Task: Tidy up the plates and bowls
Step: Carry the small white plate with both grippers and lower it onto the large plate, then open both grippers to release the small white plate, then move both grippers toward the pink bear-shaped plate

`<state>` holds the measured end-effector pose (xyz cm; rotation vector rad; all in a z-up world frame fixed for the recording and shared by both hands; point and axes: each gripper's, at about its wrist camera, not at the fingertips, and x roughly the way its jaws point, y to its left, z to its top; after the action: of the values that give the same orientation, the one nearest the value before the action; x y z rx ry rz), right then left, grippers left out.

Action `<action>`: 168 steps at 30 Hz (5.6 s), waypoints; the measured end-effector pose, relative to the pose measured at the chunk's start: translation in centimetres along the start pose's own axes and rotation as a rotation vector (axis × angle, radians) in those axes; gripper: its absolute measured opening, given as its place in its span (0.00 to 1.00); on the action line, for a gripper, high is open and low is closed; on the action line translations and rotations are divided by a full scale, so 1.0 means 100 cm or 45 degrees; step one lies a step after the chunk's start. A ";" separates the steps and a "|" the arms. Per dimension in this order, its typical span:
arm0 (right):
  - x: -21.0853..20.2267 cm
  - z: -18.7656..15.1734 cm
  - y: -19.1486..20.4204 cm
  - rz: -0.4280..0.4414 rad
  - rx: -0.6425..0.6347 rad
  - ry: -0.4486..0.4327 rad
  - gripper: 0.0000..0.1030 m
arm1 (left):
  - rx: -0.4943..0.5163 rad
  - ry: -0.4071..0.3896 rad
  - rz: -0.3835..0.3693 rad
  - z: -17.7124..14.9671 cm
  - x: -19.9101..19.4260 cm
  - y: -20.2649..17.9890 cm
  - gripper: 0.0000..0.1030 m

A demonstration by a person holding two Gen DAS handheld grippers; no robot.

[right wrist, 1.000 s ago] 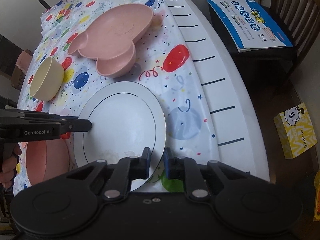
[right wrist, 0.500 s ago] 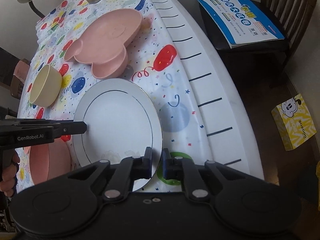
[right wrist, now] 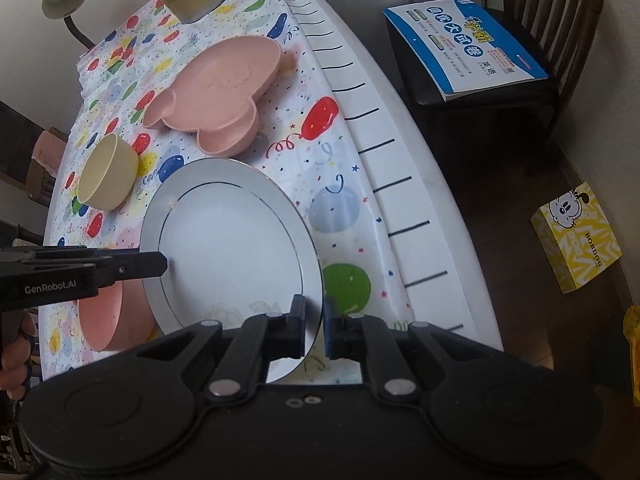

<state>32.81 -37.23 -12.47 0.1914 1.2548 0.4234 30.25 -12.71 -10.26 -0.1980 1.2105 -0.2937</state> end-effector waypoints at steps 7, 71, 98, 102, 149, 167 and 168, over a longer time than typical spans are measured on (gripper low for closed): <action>-0.019 -0.022 0.008 0.000 -0.011 -0.003 0.07 | -0.012 -0.012 -0.001 -0.030 -0.024 -0.007 0.17; 0.075 -0.174 0.245 0.048 -0.346 0.310 0.08 | -0.425 0.040 0.162 -0.268 -0.126 0.187 0.17; 0.068 -0.174 0.251 -0.037 -0.319 0.257 0.14 | -0.431 0.022 0.176 -0.274 -0.132 0.191 0.17; 0.059 -0.175 0.251 -0.037 -0.322 0.226 0.19 | -0.402 -0.010 0.197 -0.275 -0.142 0.187 0.17; -0.086 -0.097 0.245 -0.043 -0.379 -0.436 0.99 | 0.018 -0.572 0.310 -0.132 -0.203 0.064 0.76; -0.037 0.027 0.170 -0.124 -0.375 -0.365 0.99 | -0.034 -0.496 0.404 0.018 -0.116 0.065 0.76; -0.033 0.034 0.166 -0.129 -0.372 -0.360 0.99 | -0.034 -0.488 0.407 0.028 -0.109 0.067 0.76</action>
<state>31.78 -23.19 -2.42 -0.0602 0.9091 0.4692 30.11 -2.86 -1.64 -0.0760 0.8488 0.0407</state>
